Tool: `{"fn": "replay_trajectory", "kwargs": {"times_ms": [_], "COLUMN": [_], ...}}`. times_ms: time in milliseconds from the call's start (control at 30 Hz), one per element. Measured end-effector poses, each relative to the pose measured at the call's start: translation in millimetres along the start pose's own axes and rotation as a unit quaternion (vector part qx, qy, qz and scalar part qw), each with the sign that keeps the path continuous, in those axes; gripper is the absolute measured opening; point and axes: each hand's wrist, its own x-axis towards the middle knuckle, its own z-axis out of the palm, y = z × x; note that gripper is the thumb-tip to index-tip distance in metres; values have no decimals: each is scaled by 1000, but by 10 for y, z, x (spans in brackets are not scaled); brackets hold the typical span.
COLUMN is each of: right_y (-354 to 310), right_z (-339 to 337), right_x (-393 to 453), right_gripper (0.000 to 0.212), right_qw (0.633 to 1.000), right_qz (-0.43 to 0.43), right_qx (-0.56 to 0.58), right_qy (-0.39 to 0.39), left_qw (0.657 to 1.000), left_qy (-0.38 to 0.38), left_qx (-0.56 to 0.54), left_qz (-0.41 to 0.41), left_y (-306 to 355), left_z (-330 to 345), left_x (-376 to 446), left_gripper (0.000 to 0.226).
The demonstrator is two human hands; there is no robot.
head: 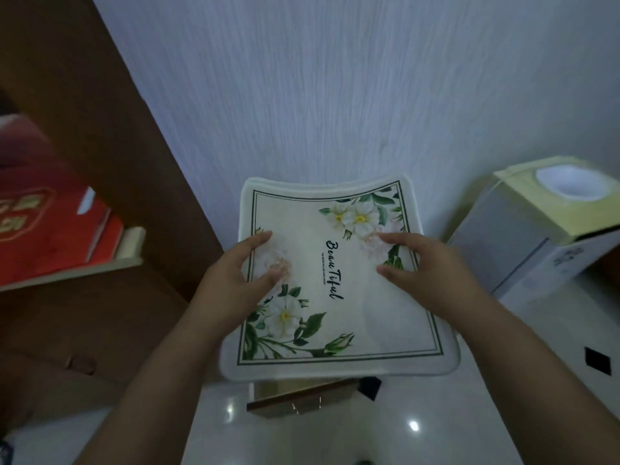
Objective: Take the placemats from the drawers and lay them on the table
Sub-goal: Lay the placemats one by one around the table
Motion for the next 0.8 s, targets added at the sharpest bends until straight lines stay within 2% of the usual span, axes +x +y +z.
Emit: {"fn": "replay_trajectory", "kwargs": {"times_ms": [167, 333, 500, 800], "right_y": [-474, -640, -619, -444], "right_z": [-666, -1057, -1247, -1418], "right_x": [-48, -79, -40, -43], "right_gripper": [52, 52, 52, 51], "right_qw": [997, 992, 991, 994], "right_qz": [-58, -85, -91, -68], "right_qx": [-16, -21, -18, -16], "right_qy": [52, 87, 98, 88], "left_qw": [998, 995, 993, 992], "left_qy": [33, 62, 86, 80], "left_qx": [-26, -34, -8, -18], "left_qz": [38, 63, 84, 100], "left_y": [724, 1104, 1288, 1368], "left_z": [-312, -350, -295, -33], "left_x": [-117, -209, -213, -174], "left_gripper": [55, 53, 55, 50]}}
